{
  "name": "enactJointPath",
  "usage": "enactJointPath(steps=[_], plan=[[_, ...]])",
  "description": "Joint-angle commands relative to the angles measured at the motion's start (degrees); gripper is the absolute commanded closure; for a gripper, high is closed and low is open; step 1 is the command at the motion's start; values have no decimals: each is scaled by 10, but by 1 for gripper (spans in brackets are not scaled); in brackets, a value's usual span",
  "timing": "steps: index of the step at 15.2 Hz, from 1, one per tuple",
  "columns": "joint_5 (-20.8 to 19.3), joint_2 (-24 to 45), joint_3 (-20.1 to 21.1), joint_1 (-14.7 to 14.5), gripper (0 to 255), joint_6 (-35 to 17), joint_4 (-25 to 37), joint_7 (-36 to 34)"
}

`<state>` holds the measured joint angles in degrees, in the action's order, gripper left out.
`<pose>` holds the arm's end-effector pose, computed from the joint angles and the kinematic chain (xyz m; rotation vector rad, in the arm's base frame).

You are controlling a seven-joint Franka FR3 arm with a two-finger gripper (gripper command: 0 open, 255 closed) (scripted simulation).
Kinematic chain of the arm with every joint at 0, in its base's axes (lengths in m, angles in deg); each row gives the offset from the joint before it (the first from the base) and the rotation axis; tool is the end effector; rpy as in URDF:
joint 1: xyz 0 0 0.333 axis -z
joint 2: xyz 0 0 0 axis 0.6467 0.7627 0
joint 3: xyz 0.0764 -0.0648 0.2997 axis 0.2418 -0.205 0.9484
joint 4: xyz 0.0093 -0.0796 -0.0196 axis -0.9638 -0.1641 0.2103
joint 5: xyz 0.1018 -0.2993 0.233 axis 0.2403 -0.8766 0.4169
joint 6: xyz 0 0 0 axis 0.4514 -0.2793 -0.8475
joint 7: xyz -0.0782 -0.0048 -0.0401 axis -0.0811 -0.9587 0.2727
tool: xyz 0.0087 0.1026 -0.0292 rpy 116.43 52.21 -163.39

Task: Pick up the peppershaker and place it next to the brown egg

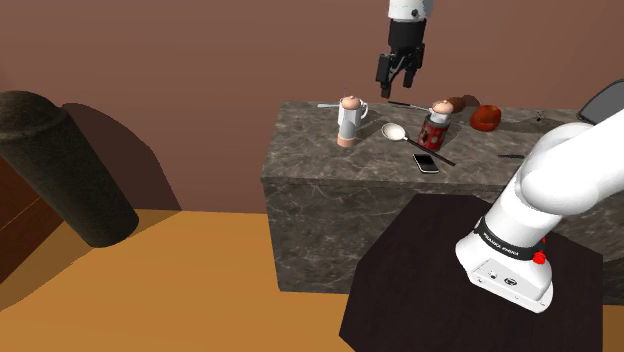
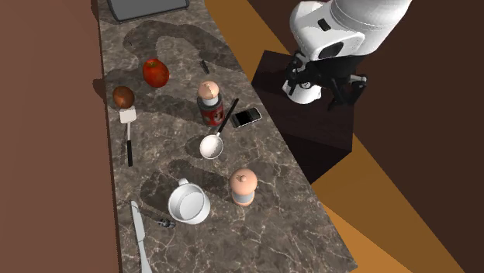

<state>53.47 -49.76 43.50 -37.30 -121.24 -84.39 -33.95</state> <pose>0.3805 -0.0084 0.5221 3.0789 -0.2130 -0.0886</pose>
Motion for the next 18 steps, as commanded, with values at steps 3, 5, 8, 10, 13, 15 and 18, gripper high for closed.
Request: enactJointPath(steps=[3,5,8,10,13,15,18], plan=[[-19,84,-4,14,0,-54,34,-7],[-28,125,-6,20,0,-77,55,-12],[-42,188,-9,28,0,-105,92,-20],[-51,229,-12,33,0,-121,120,-25],[-64,292,-16,40,0,-139,168,-33],[-71,334,-20,43,0,-148,203,-38],[-74,348,-22,45,0,-164,201,-40]])
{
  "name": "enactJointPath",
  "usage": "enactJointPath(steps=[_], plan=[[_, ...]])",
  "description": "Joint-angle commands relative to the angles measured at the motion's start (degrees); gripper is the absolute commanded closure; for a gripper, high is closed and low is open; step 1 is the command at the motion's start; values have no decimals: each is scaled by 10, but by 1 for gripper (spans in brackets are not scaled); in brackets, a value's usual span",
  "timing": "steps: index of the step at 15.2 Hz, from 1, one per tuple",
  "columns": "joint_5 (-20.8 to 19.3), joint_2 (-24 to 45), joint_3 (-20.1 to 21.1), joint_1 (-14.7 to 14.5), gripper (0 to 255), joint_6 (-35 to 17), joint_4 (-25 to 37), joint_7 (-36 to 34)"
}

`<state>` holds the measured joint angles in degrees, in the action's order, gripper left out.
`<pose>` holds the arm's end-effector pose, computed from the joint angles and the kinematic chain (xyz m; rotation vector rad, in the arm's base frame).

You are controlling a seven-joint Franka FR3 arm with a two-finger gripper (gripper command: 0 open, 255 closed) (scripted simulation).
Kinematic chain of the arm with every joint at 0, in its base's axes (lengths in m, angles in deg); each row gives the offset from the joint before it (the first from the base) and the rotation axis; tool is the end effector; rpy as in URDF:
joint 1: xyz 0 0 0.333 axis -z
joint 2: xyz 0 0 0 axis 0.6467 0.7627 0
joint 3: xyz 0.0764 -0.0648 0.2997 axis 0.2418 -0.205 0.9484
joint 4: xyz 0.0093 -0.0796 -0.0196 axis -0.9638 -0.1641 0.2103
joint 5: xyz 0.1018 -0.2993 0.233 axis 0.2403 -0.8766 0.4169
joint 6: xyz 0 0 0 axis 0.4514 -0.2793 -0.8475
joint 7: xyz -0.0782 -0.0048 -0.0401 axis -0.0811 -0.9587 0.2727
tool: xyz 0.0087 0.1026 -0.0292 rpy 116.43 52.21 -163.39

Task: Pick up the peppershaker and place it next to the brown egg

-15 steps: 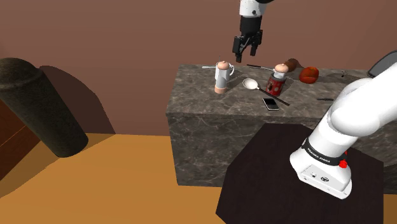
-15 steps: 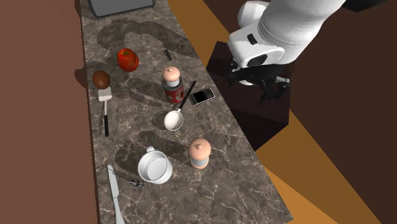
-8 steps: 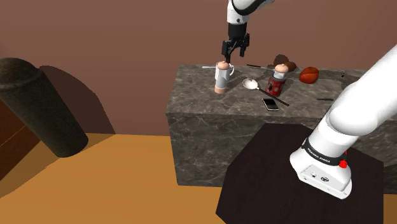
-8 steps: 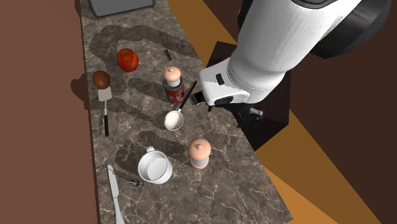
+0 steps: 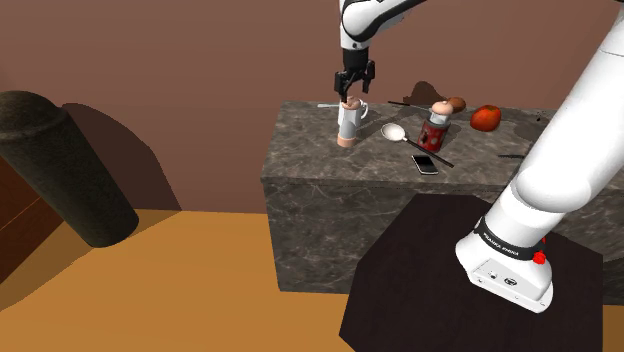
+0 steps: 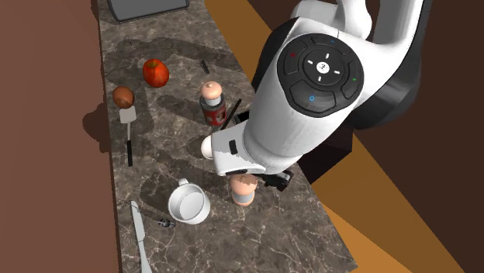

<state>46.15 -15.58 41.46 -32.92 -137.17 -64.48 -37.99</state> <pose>0.5551 -0.0819 0.4273 2.9733 -0.3708 -0.0393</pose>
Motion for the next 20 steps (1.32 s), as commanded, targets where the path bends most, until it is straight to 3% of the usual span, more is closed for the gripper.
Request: enactJointPath(steps=[1,6,13,14,20], plan=[[-2,9,-2,2,0,-12,-2,0],[-5,22,-4,4,0,-46,-23,-1],[-5,22,-4,4,0,-46,-23,-1],[-5,22,-4,4,255,-46,-23,-1],[-5,22,-4,4,255,-46,-23,-1]])
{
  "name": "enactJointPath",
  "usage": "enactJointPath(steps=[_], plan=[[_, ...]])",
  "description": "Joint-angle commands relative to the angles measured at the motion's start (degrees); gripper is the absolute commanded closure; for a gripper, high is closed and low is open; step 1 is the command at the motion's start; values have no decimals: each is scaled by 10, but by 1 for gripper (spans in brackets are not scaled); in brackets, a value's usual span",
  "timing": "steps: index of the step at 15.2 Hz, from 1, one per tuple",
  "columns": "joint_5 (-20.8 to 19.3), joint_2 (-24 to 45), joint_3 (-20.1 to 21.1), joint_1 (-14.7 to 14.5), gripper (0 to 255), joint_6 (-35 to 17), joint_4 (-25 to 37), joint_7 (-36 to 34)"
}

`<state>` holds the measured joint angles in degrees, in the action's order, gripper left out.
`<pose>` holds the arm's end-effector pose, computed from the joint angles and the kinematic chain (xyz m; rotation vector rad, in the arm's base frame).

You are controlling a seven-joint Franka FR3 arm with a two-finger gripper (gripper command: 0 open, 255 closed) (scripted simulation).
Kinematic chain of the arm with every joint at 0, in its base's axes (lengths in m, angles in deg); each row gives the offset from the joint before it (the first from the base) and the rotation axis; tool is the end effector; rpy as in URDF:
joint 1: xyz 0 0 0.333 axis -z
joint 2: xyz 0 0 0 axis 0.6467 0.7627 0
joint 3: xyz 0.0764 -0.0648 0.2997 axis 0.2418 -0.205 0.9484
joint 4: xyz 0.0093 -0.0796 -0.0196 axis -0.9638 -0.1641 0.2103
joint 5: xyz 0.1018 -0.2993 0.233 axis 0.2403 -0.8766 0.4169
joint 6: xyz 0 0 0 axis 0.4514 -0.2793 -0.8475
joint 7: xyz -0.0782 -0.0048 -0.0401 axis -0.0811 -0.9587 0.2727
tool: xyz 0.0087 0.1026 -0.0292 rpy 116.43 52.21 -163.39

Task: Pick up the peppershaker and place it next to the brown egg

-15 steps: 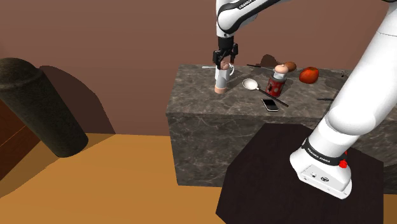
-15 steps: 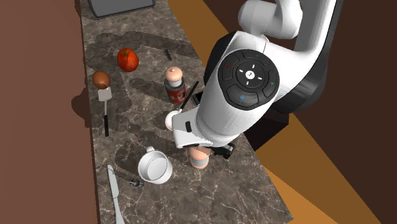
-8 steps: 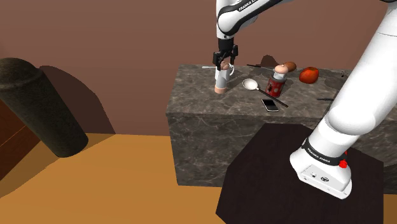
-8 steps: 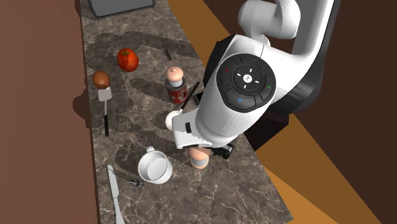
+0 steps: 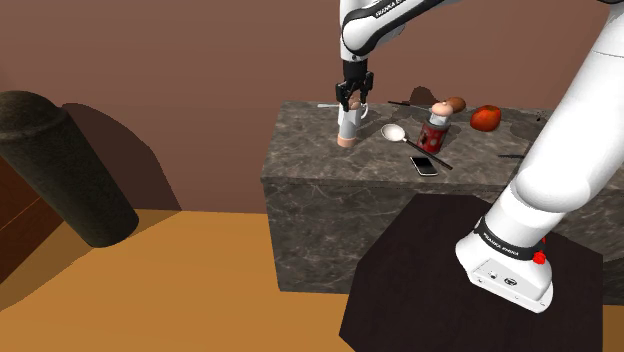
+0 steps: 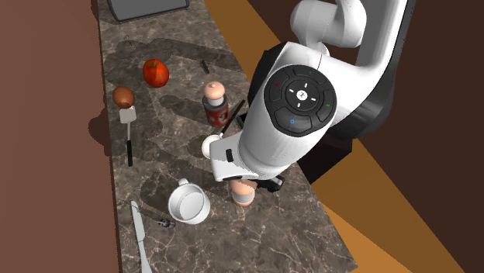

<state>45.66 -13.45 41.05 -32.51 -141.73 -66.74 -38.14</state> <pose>0.5565 -0.0888 0.3950 2.9716 -0.3727 -0.0360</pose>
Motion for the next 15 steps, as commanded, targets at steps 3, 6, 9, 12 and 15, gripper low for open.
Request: enactJointPath(steps=[3,6,9,12,15], plan=[[0,0,0,0,255,0,0,0],[2,-9,0,0,255,21,12,4],[4,-17,1,-1,255,43,26,7],[6,-24,1,-1,255,65,40,10],[7,-31,1,-1,255,86,56,13]])
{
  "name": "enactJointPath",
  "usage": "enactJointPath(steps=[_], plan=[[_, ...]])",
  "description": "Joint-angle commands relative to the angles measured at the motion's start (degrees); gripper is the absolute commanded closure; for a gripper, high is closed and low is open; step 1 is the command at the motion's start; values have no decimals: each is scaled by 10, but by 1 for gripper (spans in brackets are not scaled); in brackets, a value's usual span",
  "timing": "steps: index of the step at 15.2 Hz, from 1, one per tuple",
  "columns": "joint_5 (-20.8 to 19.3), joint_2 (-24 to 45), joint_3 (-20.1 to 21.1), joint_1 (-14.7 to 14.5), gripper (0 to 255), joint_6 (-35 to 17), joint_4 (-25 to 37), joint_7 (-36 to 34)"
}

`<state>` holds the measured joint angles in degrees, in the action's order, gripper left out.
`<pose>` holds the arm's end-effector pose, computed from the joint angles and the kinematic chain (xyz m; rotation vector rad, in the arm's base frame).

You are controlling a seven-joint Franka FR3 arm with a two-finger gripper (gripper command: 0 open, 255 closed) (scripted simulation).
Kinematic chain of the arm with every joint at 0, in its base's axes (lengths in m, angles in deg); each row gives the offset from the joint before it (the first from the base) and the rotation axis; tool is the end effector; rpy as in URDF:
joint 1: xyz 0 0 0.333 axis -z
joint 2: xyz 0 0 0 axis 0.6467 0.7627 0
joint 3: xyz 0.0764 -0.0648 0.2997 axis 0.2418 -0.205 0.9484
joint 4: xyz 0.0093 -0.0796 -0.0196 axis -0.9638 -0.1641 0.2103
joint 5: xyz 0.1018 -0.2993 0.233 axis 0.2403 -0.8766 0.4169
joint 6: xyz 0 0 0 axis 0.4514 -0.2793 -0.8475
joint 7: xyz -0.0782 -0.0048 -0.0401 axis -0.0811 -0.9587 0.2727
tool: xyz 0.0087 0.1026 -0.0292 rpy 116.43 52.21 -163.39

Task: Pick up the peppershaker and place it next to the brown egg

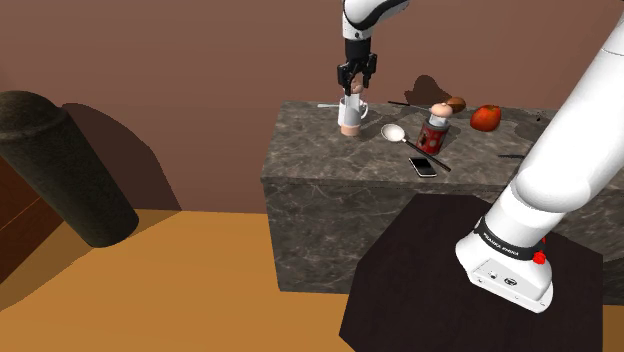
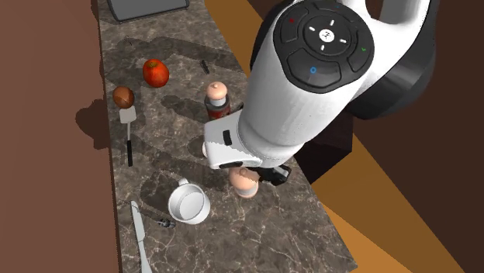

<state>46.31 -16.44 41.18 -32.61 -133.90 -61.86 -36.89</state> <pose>0.5556 -0.0887 0.4522 2.9719 -0.3719 -0.0369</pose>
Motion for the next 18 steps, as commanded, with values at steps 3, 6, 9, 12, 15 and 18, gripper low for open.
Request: enactJointPath(steps=[3,6,9,12,15,18], plan=[[2,-6,0,0,255,30,24,4],[3,-10,1,-1,255,52,43,7],[4,-13,1,-1,255,75,62,10],[5,-15,1,-1,255,97,83,13],[6,-16,2,-2,255,120,105,16],[6,-15,2,-2,255,143,128,19]])
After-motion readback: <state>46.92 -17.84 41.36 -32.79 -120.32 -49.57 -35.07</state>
